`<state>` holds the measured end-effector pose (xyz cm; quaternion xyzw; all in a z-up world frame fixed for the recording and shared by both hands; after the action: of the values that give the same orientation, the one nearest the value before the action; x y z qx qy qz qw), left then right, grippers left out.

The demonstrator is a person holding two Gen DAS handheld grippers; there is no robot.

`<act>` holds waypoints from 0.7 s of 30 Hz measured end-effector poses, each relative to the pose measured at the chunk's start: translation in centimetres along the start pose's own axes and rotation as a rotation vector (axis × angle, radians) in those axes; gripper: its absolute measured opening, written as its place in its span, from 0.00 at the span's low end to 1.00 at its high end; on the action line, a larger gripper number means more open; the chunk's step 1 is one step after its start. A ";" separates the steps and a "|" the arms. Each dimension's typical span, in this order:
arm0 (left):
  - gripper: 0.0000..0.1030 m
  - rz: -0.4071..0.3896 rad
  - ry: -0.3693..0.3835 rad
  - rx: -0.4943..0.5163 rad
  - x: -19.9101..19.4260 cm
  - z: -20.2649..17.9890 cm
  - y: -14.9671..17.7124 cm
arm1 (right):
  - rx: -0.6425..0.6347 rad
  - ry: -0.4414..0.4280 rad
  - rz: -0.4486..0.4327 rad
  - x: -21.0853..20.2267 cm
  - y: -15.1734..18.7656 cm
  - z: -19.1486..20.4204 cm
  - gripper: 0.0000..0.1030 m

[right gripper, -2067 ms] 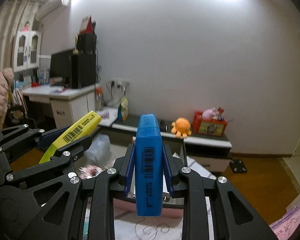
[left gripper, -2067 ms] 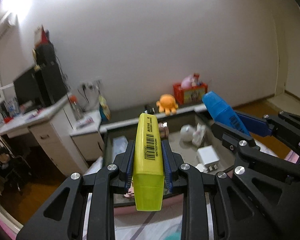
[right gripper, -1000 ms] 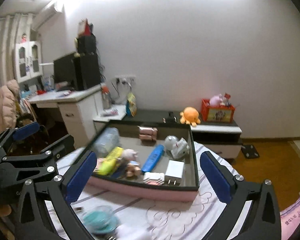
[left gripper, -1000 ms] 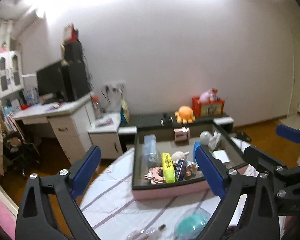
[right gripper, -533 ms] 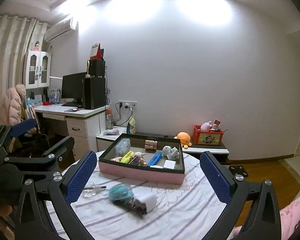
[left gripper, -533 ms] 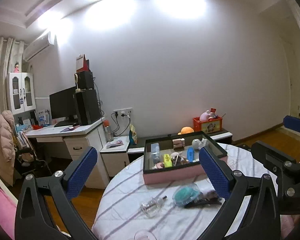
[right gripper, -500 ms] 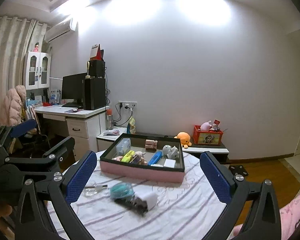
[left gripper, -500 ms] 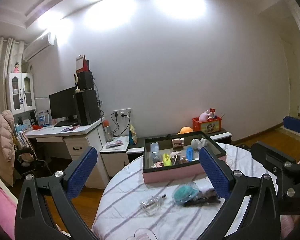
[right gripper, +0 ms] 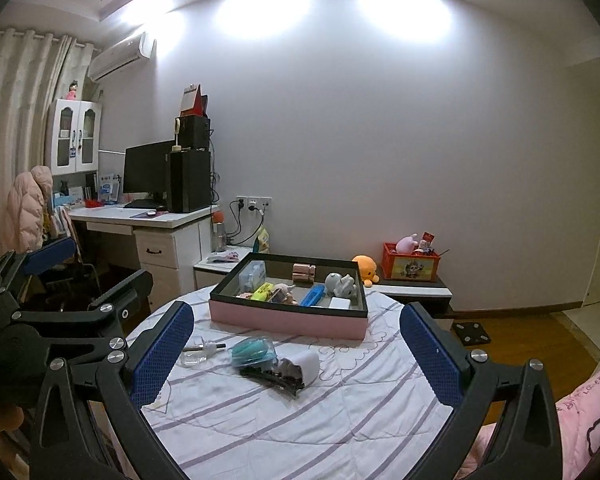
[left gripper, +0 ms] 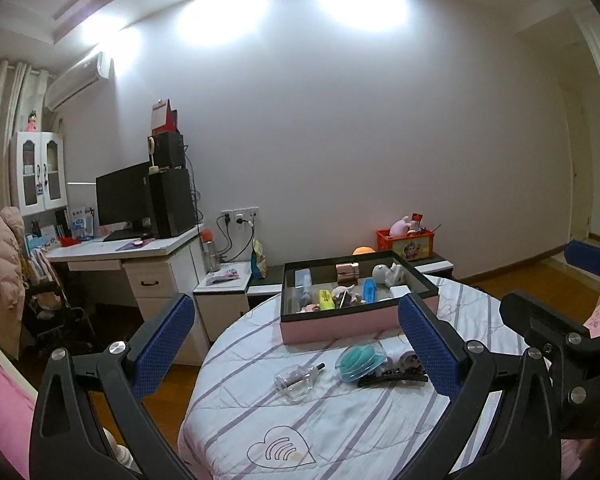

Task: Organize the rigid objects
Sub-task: 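Withdraw both tools from the pink box back toward the remaining items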

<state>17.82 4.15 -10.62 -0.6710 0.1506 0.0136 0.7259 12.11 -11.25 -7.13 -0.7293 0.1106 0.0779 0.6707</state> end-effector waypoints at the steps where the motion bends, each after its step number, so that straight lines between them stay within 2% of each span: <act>1: 1.00 0.006 -0.001 -0.001 0.1 0.1 0.2 | 0.001 -0.005 0.003 0.2 0.1 0.1 1.00; 7: 1.00 0.127 0.024 -0.053 2.8 1.2 3.5 | -0.017 -0.019 0.071 2.2 1.7 1.2 1.00; 15: 1.00 0.321 0.079 -0.169 7.3 3.3 9.2 | -0.015 -0.057 0.251 7.1 5.9 2.4 1.00; 21: 1.00 0.407 0.061 -0.239 10.5 5.5 11.5 | -0.010 -0.018 0.377 11.3 8.6 2.1 1.00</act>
<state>26.40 8.74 -24.00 -0.7080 0.3020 0.1572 0.6187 20.78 -10.49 -18.55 -0.6982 0.2389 0.2095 0.6415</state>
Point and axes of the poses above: each gripper's, at about its wrist camera, not at the fingertips, and x roughly the way its jaws point, z to its left, y to its underside, the point moved 3 cm from there along x, roughly the way its jaws point, and after that the axes turned 13 degrees about y, right-handed, at the moved point
